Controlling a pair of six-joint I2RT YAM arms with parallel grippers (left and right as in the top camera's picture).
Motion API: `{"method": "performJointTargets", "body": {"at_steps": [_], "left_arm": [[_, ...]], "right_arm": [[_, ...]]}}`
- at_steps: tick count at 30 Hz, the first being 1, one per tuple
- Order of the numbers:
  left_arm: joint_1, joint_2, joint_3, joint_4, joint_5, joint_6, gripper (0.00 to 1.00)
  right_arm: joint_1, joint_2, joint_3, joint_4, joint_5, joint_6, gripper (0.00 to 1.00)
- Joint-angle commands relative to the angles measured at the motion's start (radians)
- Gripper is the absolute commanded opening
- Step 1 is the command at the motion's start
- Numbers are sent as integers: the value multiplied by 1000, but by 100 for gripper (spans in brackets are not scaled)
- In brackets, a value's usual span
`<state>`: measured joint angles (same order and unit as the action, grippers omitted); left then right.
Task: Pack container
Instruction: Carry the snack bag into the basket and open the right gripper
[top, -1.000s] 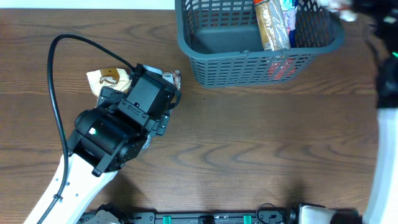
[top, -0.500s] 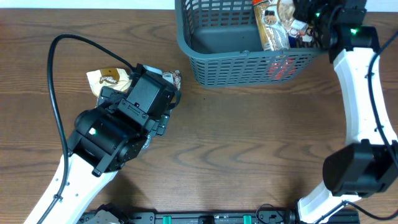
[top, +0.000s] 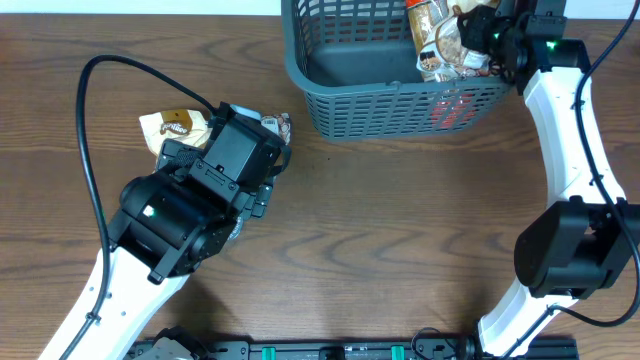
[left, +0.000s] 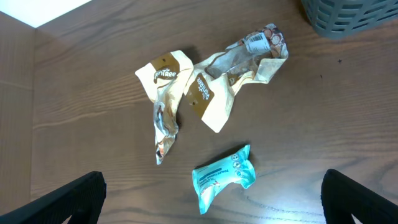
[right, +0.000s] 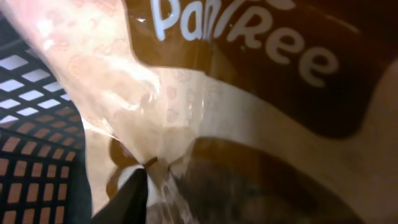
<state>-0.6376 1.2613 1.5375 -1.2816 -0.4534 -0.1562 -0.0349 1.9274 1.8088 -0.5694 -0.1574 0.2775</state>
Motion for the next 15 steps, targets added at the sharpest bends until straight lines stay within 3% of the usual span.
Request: {"method": "performJointTargets", "body": {"at_steps": [1,5,9,15], "left_arm": [[2,7,5,-1,-19,3,99],[2,7,5,-1,-19,3,98],[2,7,5,-1,-19,3,99],[2,7,5,0,-19,2,99]], "right_arm": [[8,1,7,1,2,-1,41],[8,1,14,2,0,-1,57],[8,1,68,-18,-14,8,63],[8,1,309,-121,-50,14,80]]}}
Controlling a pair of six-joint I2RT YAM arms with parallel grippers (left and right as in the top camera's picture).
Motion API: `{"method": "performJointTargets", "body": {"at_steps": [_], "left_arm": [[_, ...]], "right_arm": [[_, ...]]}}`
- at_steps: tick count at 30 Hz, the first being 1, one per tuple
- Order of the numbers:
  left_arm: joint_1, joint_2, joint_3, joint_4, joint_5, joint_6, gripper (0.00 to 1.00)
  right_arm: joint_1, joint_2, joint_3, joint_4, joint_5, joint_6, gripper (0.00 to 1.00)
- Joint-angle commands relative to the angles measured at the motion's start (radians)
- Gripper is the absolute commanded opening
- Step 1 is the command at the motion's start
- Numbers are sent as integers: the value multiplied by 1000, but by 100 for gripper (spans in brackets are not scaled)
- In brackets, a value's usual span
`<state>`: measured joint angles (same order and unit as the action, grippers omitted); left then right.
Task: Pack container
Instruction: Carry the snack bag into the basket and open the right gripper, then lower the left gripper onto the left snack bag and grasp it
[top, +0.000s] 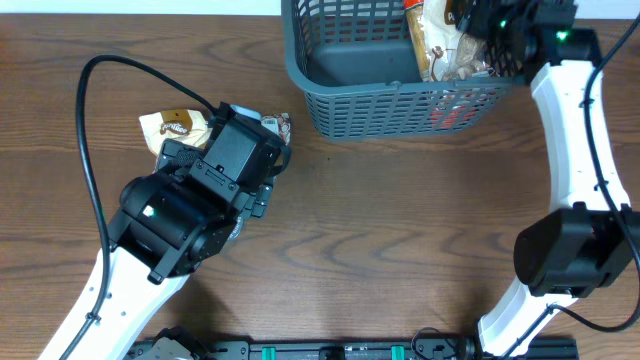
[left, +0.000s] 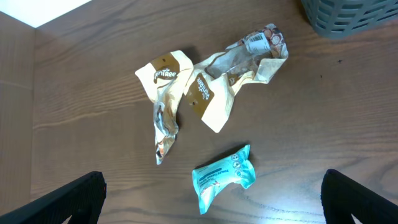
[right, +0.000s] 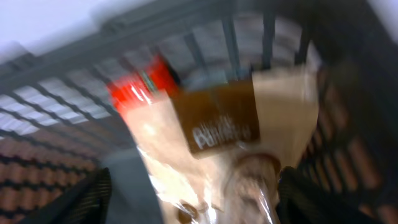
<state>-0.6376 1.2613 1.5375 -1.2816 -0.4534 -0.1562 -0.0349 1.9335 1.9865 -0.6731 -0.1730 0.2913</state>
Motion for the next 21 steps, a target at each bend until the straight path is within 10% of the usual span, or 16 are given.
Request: {"method": "performJointTargets", "body": {"at_steps": [1,12,21], "left_arm": [[2,7,5,0,-18,2,99],[2,7,5,0,84,2,99],[19,7,5,59,168,2,99]], "right_arm": [[8,-5,184,-35,-48,0,89],[6,-19,801,-417,-294,-23,99],[-20,-79,885,-807,401,108,99]]}}
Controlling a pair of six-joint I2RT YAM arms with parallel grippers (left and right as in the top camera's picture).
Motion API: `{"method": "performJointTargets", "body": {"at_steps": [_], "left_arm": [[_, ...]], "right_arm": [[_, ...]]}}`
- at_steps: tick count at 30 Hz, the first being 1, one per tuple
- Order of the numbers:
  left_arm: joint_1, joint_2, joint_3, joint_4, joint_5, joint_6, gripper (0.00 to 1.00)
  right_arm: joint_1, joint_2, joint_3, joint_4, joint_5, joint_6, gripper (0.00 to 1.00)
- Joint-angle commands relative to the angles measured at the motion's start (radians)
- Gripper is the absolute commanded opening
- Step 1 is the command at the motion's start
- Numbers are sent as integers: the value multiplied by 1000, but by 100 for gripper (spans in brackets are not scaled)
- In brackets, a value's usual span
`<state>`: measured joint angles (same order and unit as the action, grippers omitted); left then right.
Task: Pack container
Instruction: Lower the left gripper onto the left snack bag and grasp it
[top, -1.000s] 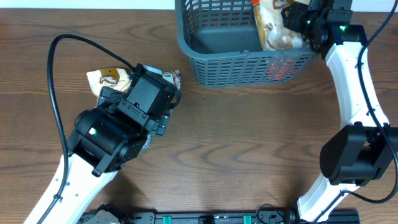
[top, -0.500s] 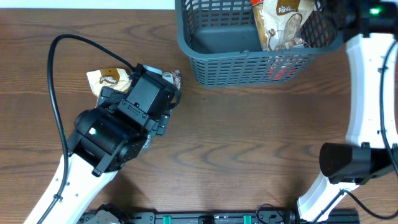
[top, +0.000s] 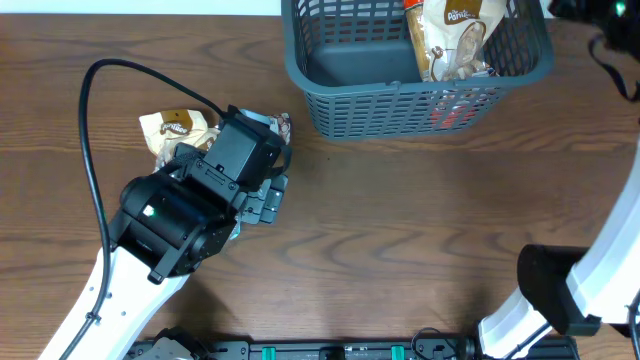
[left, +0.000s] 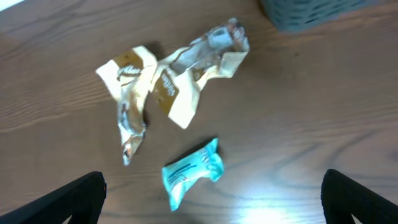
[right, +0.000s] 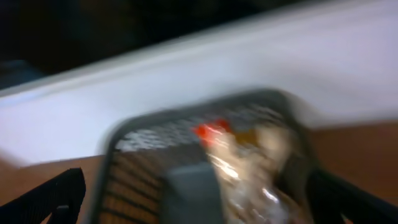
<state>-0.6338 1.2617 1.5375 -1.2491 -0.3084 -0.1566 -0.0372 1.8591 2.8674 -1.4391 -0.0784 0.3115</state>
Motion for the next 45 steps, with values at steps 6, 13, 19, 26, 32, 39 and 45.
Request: {"method": "performJointTargets", "body": {"at_steps": [6,13,19,26,32,39,45], "left_arm": [[113,23,5,272,-161,-259,98],[304,101,5,323,-138,-834,98],[343,192,5,248,8,-803,98],[378,360,5,256,73,-1001,99],[415,484,5,277,330,-1369,99],[421,564,5,351,436,-1507,99],[426,615,5,354,432,-1607,100]], "right_arm": [[-45,-6,0,-217,360,175,99],[-49,-6,-6,-259,271,163,99],[-47,-6,-12,-259,224,121,99],[-47,-5,-17,-258,224,123,99],[-47,-6,-17,-259,195,129,99],[-48,-5,-18,-259,222,129,99],[-47,-5,-60,-259,239,152,99]]}}
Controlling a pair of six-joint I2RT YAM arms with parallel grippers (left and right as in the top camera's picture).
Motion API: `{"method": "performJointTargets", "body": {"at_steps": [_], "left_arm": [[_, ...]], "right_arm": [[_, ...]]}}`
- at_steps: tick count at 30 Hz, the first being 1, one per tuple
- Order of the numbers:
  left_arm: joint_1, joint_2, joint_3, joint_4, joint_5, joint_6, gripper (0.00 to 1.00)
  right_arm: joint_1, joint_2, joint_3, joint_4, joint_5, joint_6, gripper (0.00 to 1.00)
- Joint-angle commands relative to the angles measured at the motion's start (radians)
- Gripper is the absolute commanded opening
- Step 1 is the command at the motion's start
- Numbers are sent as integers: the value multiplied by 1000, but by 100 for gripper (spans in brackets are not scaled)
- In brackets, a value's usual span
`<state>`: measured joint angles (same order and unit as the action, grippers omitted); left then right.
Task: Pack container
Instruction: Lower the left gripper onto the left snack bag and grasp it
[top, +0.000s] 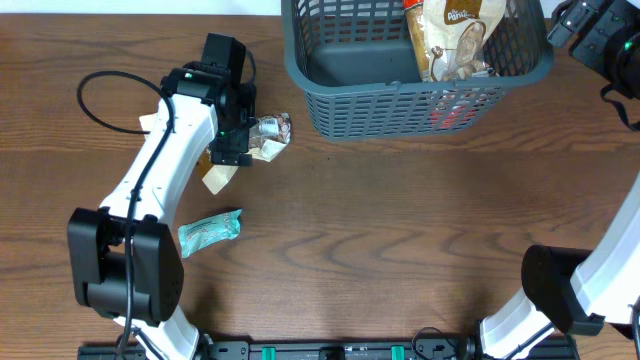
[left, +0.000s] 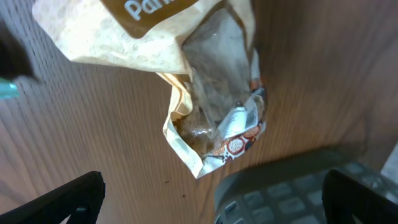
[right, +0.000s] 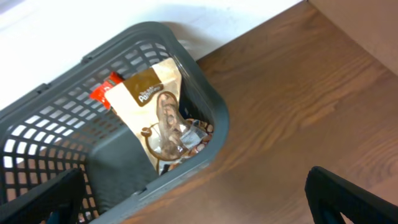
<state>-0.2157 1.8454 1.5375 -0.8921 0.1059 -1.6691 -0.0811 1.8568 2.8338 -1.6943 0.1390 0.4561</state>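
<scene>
A grey basket (top: 330, 60) stands at the back, holding an upright tan snack bag (top: 462, 30), which the right wrist view also shows as the tan bag (right: 158, 109), and a red packet (right: 104, 94). Crumpled tan bags (top: 268, 130) lie left of the basket; up close, one tan bag (left: 186, 56) fills the left wrist view. My left gripper (top: 236, 148) hangs open just over them, the left gripper (left: 214, 202) holding nothing. A teal packet (top: 210, 230) lies nearer the front. My right gripper (top: 585, 22) is open, off the basket's right end.
The basket wall (left: 298, 193) is close beside the left gripper. A black cable (top: 95, 95) loops over the table's left side. Bare wood shows between the basket and the front edge.
My left gripper was high above the tan bags and teal packet; now it is low and close over the tan bags by the basket. The right gripper stays open beyond the basket.
My right gripper was pressed close to a tan bag at the basket. Then its fingers stood apart with the bag left in the basket, and it was later off past the right end. The left gripper stayed high over the loose bags, and is now down at them.
</scene>
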Motion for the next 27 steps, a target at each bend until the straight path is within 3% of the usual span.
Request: {"method": "performJointTargets", "body": {"at_steps": [1,14,27], "left_arm": [[8,41,5,-1,18,-104,100],[10,125,5,5,-10,-151,99],[61,186,5,-4,7,-159,95]], "right_arm": [[-3,-3,-40,-3,21,7,99],[-3,-3,-187,-3,13,7,99],[-3,-3,-198,-3,13,7,99]]}}
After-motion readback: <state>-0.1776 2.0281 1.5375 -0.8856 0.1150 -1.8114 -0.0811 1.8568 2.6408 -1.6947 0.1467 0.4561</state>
